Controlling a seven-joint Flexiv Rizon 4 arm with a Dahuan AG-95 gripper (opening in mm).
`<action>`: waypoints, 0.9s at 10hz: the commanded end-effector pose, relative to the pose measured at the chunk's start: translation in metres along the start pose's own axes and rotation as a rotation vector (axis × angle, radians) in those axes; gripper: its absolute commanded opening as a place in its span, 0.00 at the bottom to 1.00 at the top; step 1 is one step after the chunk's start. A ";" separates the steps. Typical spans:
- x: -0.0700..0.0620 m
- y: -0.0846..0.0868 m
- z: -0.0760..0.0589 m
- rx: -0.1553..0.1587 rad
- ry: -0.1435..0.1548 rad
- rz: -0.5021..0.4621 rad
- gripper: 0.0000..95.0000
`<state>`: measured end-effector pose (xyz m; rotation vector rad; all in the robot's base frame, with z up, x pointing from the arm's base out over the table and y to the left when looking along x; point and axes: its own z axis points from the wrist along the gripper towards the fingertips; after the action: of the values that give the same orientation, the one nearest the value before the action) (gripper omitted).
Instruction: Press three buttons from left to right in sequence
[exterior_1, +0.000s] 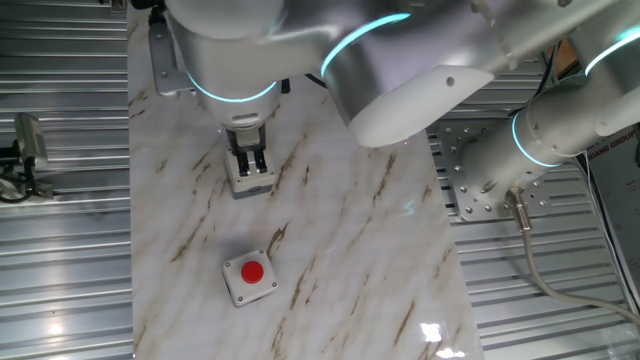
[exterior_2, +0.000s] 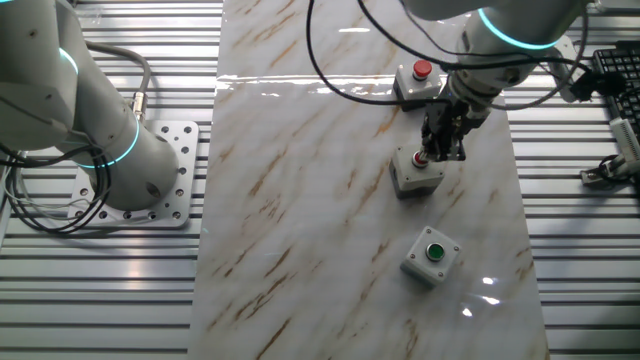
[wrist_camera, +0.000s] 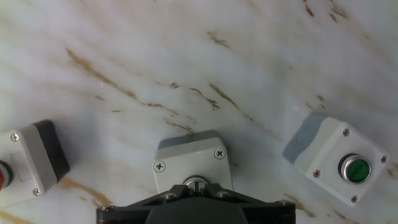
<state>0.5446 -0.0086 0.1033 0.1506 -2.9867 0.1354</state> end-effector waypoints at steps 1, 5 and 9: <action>0.001 0.000 0.006 0.008 -0.018 -0.001 0.00; 0.003 -0.001 0.004 -0.012 -0.011 0.018 0.00; 0.009 -0.004 0.005 -0.024 -0.004 0.017 0.00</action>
<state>0.5348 -0.0134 0.1003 0.1293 -2.9836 0.1019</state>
